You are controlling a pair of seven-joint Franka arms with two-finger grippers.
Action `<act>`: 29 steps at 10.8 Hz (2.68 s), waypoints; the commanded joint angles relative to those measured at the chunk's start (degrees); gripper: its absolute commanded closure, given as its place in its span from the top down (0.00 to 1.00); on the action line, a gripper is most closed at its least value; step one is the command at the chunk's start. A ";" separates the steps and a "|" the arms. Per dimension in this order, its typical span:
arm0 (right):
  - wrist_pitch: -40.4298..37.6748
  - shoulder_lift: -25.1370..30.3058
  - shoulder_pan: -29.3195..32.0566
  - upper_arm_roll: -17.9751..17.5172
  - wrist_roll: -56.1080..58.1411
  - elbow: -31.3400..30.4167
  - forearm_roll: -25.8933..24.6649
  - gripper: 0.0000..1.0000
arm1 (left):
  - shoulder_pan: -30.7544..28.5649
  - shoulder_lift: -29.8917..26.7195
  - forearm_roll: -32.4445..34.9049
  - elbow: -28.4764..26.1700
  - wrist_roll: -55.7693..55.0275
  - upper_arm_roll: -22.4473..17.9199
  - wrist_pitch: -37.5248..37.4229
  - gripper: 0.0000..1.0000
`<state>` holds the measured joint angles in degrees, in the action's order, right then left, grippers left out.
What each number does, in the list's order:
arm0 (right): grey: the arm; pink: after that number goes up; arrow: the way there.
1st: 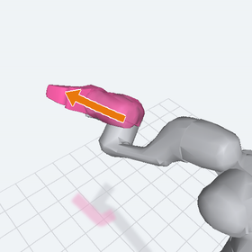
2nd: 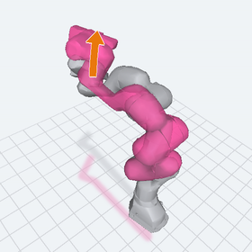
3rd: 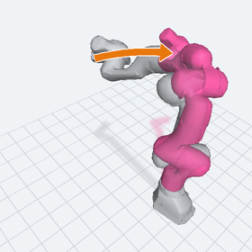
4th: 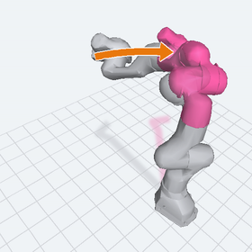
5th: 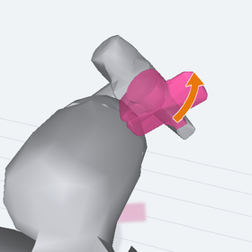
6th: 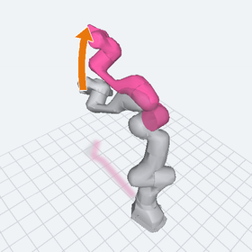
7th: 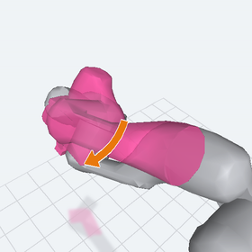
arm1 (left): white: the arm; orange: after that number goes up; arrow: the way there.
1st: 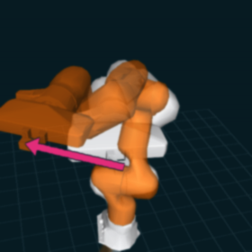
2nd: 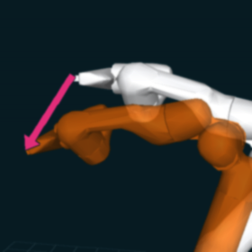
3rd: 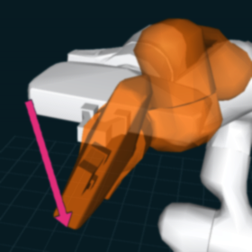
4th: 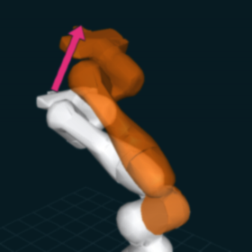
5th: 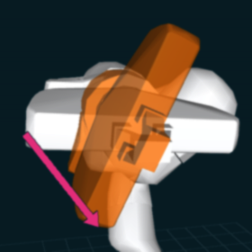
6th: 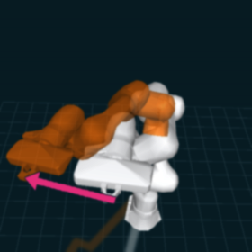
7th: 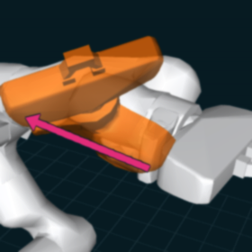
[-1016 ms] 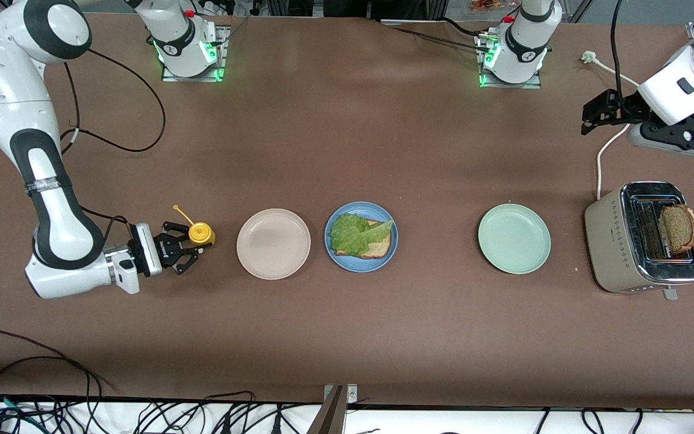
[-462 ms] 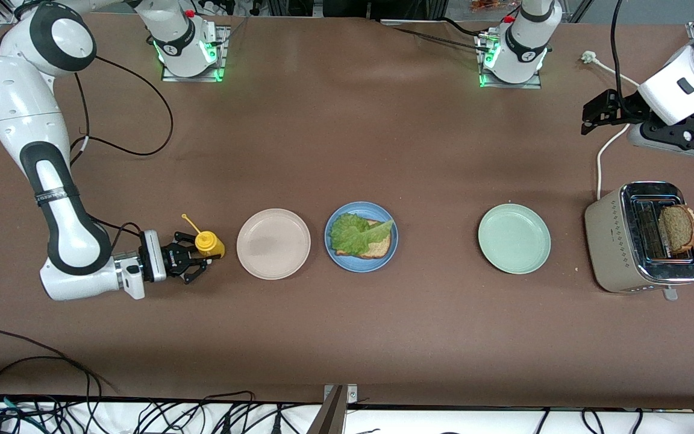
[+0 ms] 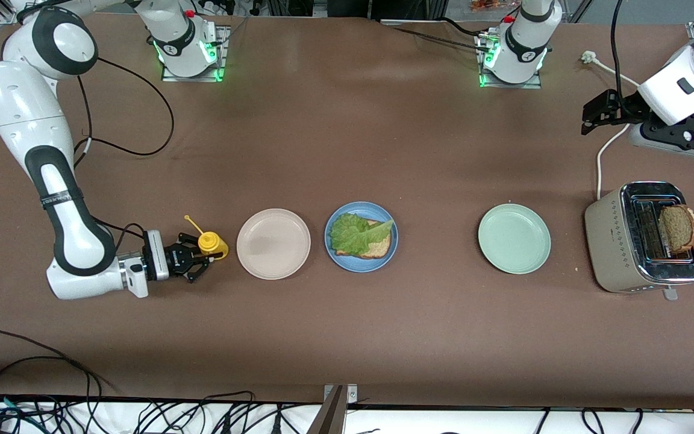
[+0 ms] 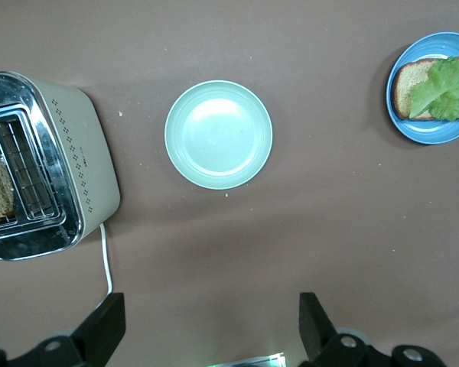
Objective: Make sandwich in blue plate with both arms
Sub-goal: 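Bring the yellow bottle back beside the white plate, then set the yellow bottle down and open the right gripper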
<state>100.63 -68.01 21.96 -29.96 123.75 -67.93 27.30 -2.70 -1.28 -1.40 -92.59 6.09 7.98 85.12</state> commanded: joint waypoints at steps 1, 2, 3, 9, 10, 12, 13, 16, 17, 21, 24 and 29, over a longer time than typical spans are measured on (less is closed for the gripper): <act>-0.44 -1.77 0.89 -1.06 2.55 1.49 1.88 0.09 | -0.11 0.66 1.58 1.44 -0.56 0.19 -1.36 1.00; -0.35 -1.77 0.98 -1.06 2.46 1.49 1.88 0.23 | -0.12 0.66 1.58 1.44 -0.56 0.11 -1.36 1.00; -0.26 -1.77 0.98 -1.06 2.46 1.49 2.05 0.71 | -0.12 0.66 1.58 1.44 -0.56 0.10 -1.36 1.00; -0.35 -1.60 0.98 -0.54 3.60 1.75 1.88 1.00 | -0.12 0.93 1.58 1.53 -0.47 0.02 -1.36 1.00; -0.52 -1.42 0.98 -0.36 3.60 1.75 1.44 1.00 | -0.12 1.02 1.58 1.62 -0.47 0.02 -1.27 1.00; -1.14 -0.81 1.07 1.21 4.65 1.66 0.57 1.00 | -0.12 0.93 1.58 1.53 -0.47 0.02 -1.27 1.00; -1.49 -0.72 1.07 2.09 5.96 1.66 0.39 1.00 | -0.12 0.93 1.58 1.53 -0.47 0.02 -1.36 1.00; -3.33 -0.19 0.98 5.43 8.17 1.66 0.30 1.00 | -0.12 0.93 1.58 1.62 -0.47 0.02 -1.36 1.00; -4.21 0.07 1.07 5.88 8.09 1.66 0.12 1.00 | -0.12 1.02 1.58 1.53 -0.47 0.02 -1.36 1.00; -6.94 2.78 1.51 7.02 6.51 1.75 -1.28 1.00 | -0.12 0.93 1.58 1.53 -0.47 0.02 -1.27 1.00; -8.43 7.44 1.60 9.48 3.79 1.49 -1.37 1.00 | -0.12 0.93 1.58 1.53 -0.47 0.02 -1.36 1.00; -8.52 15.17 1.60 10.27 -9.29 -1.50 -6.29 1.00 | -0.12 0.93 1.58 1.53 -0.47 0.02 -1.36 1.00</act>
<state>92.53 -57.45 23.49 -20.06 120.73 -66.16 23.37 -2.75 -0.88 -1.21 -92.59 6.09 7.77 85.09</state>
